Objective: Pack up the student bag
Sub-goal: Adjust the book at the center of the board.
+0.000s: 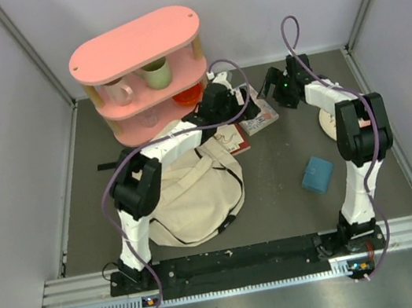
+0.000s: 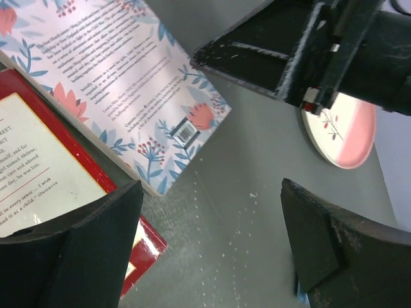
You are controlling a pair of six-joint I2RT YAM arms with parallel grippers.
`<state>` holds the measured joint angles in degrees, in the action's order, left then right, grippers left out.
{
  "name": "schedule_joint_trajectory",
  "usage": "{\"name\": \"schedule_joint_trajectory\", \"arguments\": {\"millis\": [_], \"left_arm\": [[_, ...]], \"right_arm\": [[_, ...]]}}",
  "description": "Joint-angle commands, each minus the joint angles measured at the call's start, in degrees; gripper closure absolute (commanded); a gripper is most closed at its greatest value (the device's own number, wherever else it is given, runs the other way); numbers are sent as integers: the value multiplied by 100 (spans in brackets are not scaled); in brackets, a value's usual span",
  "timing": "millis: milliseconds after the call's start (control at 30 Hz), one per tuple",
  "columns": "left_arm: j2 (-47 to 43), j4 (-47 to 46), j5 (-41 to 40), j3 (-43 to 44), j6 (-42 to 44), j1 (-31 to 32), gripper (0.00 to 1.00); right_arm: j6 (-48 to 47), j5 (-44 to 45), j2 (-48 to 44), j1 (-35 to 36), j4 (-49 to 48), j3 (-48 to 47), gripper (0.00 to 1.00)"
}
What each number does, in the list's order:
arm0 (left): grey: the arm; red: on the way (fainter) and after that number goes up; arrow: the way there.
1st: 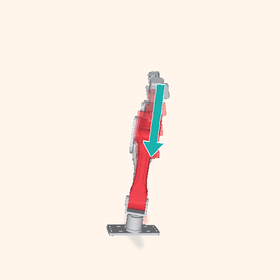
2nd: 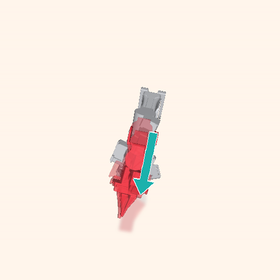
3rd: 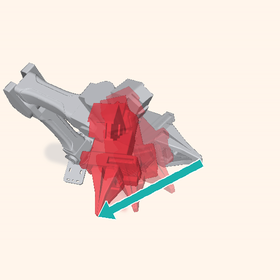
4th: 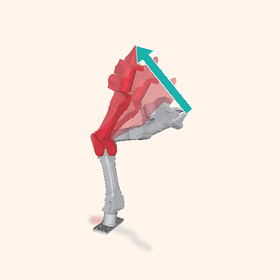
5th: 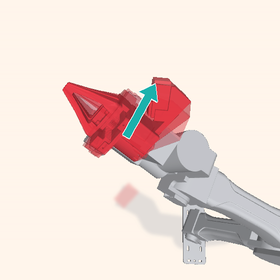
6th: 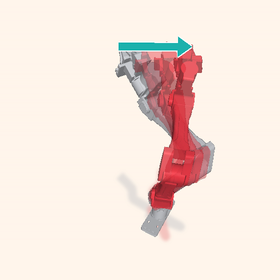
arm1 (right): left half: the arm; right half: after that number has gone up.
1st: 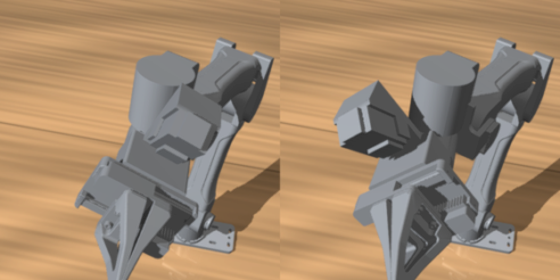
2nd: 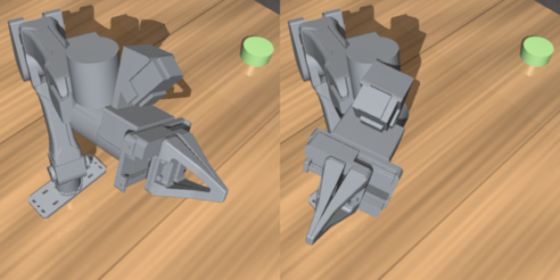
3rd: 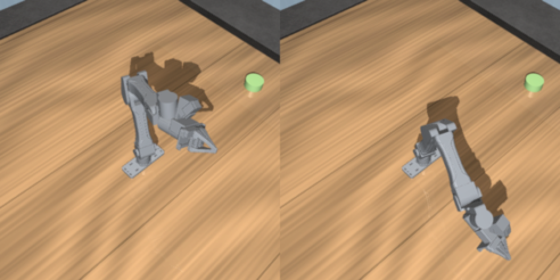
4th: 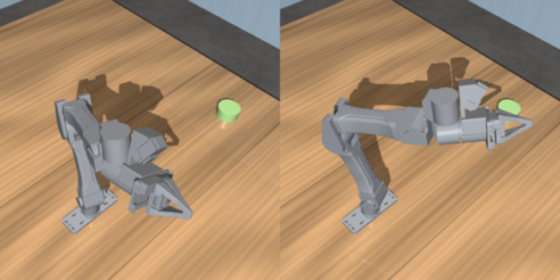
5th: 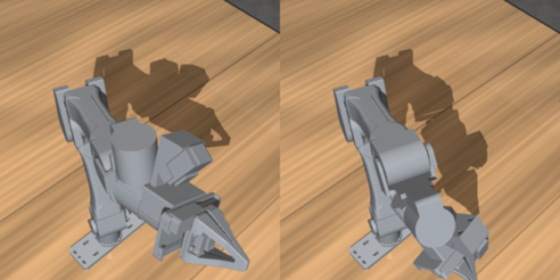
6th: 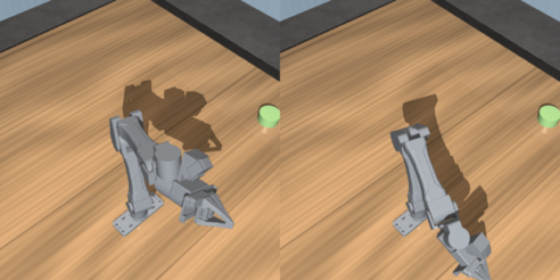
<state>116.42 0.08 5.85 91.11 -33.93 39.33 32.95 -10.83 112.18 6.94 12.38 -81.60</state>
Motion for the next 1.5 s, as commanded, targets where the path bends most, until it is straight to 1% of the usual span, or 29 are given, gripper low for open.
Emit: {"name": "schedule_joint_trajectory", "arguments": {"millis": [0,200,300,367,467,667,867,967,1033,1167,1200,1267,1300,1333,1367,1433,1467], "left_arm": [[407,-649,40,416,-597,-119,8],[926,-518,-31,759,-842,-171,9],[1163,-535,118,882,-992,-198,9],[1303,-466,276,996,-984,-189,12],[1322,-281,120,944,-1159,-189,13],[1111,-166,-153,742,-1159,-189,13],[1119,361,-531,882,-1185,-180,13],[1391,484,-410,1145,-1221,-189,13],[1637,581,-111,1444,-1247,-180,14],[1840,441,460,1664,-1213,-163,16],[1919,441,583,1717,-1195,-145,19],[1989,572,856,1839,-1116,-128,20],[2033,599,926,1840,-1098,-119,20],[2042,599,1110,1823,-1089,-119,23],[2034,599,1190,1753,-1054,-101,24],[1937,616,1296,1656,-906,-31,25],[1894,660,1357,1569,-835,-5,25]], "right_arm": [[-209,-419,418,-131,-227,-567,8],[-280,-640,972,-132,-245,-980,9],[-289,-657,1078,-167,-280,-989,9],[-289,-692,1139,-202,-280,-998,9],[-280,-797,1209,-246,-289,-989,9],[-324,-859,1201,-263,-315,-875,10],[-316,-956,1218,-263,-377,-857,9],[-316,-1044,1245,-263,-394,-857,10],[-289,-1166,1227,-263,-429,-779,11],[-210,-1342,1096,-255,-570,-314,14],[-166,-1360,1043,-263,-596,-191,15],[9,-1422,771,-272,-955,169,18],[105,-1483,648,-272,-1114,606,19],[202,-1623,534,-281,-1324,837,25],[360,-1659,254,-281,-1648,1318,28],[536,-1729,-37,-281,-2019,1864,35],[676,-1756,-221,-290,-2281,2372,37]]}}
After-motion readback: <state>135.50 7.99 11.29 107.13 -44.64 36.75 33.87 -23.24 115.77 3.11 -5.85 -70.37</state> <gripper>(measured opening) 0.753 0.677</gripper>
